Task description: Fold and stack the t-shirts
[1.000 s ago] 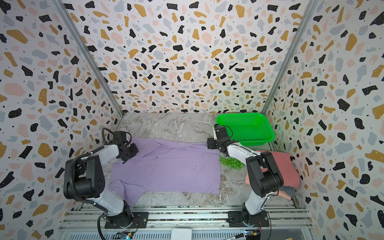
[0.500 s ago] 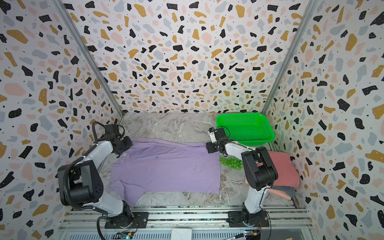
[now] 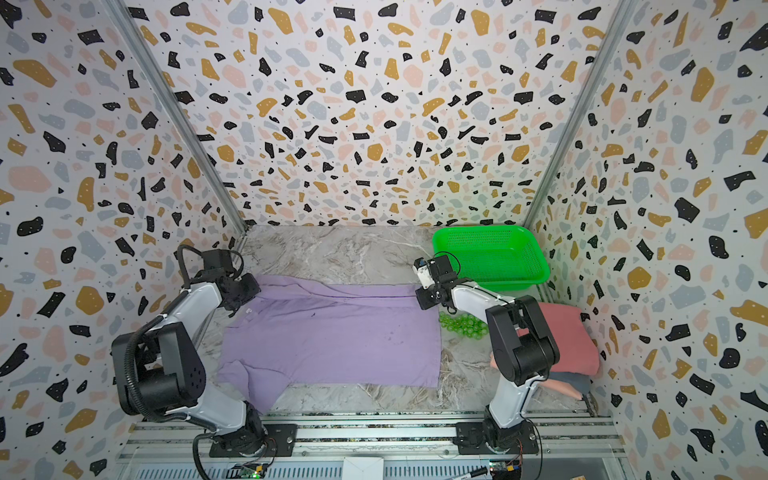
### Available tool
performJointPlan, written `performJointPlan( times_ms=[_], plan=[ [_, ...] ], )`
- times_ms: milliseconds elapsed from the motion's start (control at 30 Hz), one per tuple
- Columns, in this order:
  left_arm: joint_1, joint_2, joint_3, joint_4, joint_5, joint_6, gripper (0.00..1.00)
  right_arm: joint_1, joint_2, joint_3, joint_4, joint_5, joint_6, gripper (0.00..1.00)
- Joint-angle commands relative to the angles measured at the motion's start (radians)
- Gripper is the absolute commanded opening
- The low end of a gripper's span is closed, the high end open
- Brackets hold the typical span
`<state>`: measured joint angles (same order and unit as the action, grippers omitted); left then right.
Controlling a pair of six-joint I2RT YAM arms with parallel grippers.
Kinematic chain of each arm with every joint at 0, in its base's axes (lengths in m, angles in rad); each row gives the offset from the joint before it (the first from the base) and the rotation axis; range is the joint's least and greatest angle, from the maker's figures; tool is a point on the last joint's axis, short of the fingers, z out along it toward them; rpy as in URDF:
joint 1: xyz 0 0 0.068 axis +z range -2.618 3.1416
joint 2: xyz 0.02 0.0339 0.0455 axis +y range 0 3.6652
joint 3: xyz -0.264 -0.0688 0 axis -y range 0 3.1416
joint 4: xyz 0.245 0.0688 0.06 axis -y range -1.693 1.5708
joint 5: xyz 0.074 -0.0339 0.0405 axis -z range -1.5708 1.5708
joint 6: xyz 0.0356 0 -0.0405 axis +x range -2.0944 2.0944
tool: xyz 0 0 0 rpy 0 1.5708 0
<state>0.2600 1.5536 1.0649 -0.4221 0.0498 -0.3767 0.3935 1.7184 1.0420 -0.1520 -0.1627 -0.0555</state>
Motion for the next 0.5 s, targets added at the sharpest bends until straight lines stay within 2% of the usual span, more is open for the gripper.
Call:
performJointPlan(
  times_ms=[0,100,133,200,267,300,333,467],
  plan=[
    [0.007,-0.072,-0.009,-0.065,-0.059,0.019,0.0,0.024,-0.105,-0.045,-0.058,0.005,0.004,0.0],
    [0.007,-0.163,-0.046,-0.123,-0.149,0.021,0.01,0.04,-0.2,-0.123,-0.061,0.07,0.068,0.02],
    [0.007,-0.2,-0.062,-0.133,-0.178,0.019,0.11,0.042,-0.238,-0.144,-0.06,0.086,0.096,0.09],
    [0.007,-0.279,-0.09,-0.144,-0.24,0.011,0.4,0.044,-0.332,-0.205,-0.044,0.104,0.163,0.35],
    [0.007,-0.338,-0.108,-0.143,-0.266,0.009,0.55,0.045,-0.418,-0.248,-0.031,0.126,0.222,0.62],
    [0.007,-0.357,-0.114,-0.133,-0.265,0.007,0.64,0.044,-0.456,-0.263,-0.021,0.132,0.248,0.65],
    [0.007,-0.366,-0.115,-0.125,-0.258,0.006,0.69,0.045,-0.479,-0.267,-0.013,0.137,0.27,0.65],
    [0.007,-0.316,-0.1,-0.078,-0.179,-0.004,0.73,0.043,-0.454,-0.228,0.037,0.101,0.344,0.65]
  ],
)
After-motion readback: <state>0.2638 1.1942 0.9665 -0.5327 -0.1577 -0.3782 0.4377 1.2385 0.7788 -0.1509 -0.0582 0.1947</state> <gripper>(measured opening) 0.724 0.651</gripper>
